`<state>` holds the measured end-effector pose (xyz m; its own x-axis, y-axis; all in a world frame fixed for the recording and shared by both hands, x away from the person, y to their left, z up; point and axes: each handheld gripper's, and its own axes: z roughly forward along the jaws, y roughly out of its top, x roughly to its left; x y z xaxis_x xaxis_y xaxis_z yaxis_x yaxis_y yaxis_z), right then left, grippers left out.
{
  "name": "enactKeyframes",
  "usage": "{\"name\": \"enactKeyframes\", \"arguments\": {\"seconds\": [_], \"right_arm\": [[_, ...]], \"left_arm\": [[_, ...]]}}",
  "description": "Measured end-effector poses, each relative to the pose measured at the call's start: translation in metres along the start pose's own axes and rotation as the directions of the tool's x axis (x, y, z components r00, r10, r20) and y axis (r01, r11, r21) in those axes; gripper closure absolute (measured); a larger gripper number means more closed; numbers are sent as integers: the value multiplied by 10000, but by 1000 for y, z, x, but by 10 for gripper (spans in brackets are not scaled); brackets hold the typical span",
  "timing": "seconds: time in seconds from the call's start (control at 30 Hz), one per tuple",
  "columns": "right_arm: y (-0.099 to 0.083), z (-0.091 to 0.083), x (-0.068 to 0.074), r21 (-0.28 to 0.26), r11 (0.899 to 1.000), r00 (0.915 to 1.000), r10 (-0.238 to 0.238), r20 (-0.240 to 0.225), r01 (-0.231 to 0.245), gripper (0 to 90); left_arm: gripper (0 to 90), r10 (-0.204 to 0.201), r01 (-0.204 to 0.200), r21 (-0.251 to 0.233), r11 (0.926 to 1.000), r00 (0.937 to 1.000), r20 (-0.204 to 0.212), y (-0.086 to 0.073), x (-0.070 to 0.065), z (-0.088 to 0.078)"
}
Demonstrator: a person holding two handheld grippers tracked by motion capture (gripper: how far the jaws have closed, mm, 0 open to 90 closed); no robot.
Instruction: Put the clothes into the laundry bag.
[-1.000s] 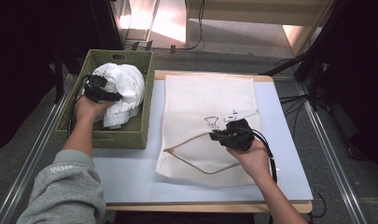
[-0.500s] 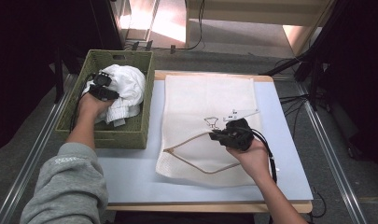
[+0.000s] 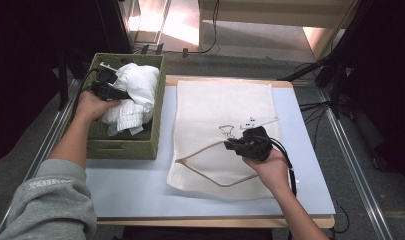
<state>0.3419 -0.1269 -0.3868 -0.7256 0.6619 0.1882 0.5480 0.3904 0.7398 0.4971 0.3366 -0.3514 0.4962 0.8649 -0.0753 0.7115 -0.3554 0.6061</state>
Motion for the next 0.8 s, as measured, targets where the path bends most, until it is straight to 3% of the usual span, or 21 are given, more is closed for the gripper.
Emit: {"name": "enactKeyframes", "arguments": {"seconds": [0.23,0.4,0.53,0.8], "right_arm": [[0,0,0,26,10000,10000,1,1,-1,858],[1,1,-1,-39,9999,9999,143,-43,-143,866],[1,0,0,-32,9999,9999,169,-32,-169,866],[2,0,-1,-73,9998,9998,161,-93,-161,871]], "left_arm": [[668,234,-231,-378,9990,9997,91,6,2,-29],[668,383,-360,-566,9977,9985,403,15,0,-50],[667,848,-821,-515,9953,9950,521,23,-6,-66],[665,1272,-1218,-652,9904,9881,861,32,-15,-93]]}}
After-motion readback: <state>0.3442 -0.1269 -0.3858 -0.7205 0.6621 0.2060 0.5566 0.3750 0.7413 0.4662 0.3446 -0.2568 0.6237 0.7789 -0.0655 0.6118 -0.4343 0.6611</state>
